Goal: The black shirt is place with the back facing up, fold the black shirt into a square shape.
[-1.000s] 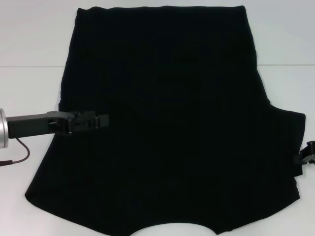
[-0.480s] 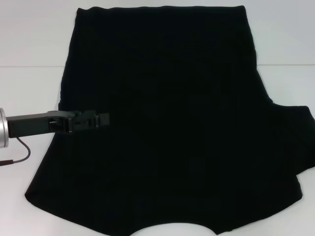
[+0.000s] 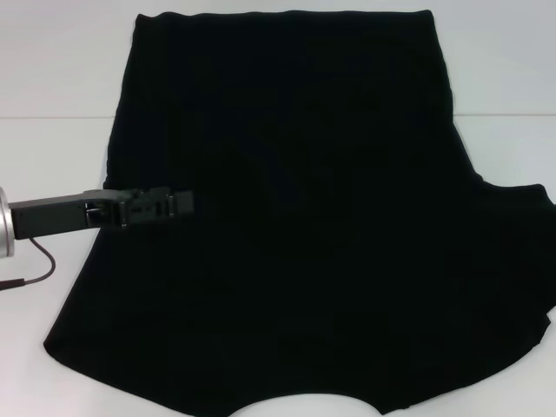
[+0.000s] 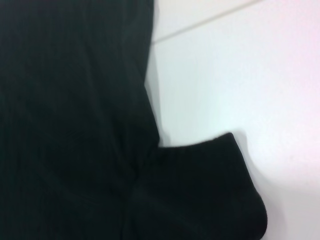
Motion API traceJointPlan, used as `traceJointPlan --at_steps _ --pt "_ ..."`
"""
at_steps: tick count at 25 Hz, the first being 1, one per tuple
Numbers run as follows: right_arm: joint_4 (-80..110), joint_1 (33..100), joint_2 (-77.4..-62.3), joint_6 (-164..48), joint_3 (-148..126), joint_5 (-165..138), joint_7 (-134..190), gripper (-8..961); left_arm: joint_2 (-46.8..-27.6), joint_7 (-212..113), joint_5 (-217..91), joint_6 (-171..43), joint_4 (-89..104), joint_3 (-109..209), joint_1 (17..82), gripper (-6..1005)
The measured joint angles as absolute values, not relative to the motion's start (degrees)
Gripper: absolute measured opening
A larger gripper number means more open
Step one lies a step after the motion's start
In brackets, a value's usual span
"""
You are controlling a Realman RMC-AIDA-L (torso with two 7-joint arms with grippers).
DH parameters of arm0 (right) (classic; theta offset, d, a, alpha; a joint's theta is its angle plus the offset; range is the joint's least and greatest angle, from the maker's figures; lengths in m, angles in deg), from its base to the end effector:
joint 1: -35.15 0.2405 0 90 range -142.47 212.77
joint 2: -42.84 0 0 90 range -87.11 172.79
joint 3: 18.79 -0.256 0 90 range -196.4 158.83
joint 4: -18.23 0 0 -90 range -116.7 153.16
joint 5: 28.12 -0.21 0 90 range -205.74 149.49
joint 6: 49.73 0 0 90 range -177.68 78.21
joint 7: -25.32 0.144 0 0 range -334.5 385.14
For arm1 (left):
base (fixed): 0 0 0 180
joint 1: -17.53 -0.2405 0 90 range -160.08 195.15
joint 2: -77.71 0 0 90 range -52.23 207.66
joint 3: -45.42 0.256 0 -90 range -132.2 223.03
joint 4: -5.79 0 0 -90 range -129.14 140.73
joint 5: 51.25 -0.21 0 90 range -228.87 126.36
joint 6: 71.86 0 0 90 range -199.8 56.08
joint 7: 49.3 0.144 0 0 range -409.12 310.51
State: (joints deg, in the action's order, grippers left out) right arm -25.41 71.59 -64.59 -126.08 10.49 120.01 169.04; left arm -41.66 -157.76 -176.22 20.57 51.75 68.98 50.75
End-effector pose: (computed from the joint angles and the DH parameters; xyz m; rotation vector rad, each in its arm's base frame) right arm 0.3414 0.3822 0.1204 -1.8639 1.7371 0.1902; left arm -0.2687 0.3478 0.0466 -2.4560 -1.2292 -0.7728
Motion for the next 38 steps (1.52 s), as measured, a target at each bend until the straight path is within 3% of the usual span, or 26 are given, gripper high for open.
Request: traceJointPlan --at_steps 8,16,29,35,38 --pt "-25.33 75.94 -66.82 -128.88 11.58 119.46 166.83 71 -41.64 -158.15 -176.10 20.52 51.57 68.96 50.62 648" --pt "-25.65 79.53 -67.70 -130.23 16.55 119.50 166.73 87 -41.64 -158.61 -176.09 20.50 51.59 68.87 50.48 648" --pt "-24.98 84.71 -72.22 -128.25 33.02 119.91 163.60 113 -41.51 -158.44 -176.02 19.46 51.59 68.16 50.33 647" --pt "-24.95 85.06 -72.32 -126.19 33.42 119.71 163.57 125 -41.30 -158.12 -175.88 19.23 51.59 66.75 50.15 647" --pt "-24.95 85.25 -71.90 -125.64 31.86 119.49 164.00 265 -41.20 -158.16 -175.87 19.21 51.61 66.59 50.10 647"
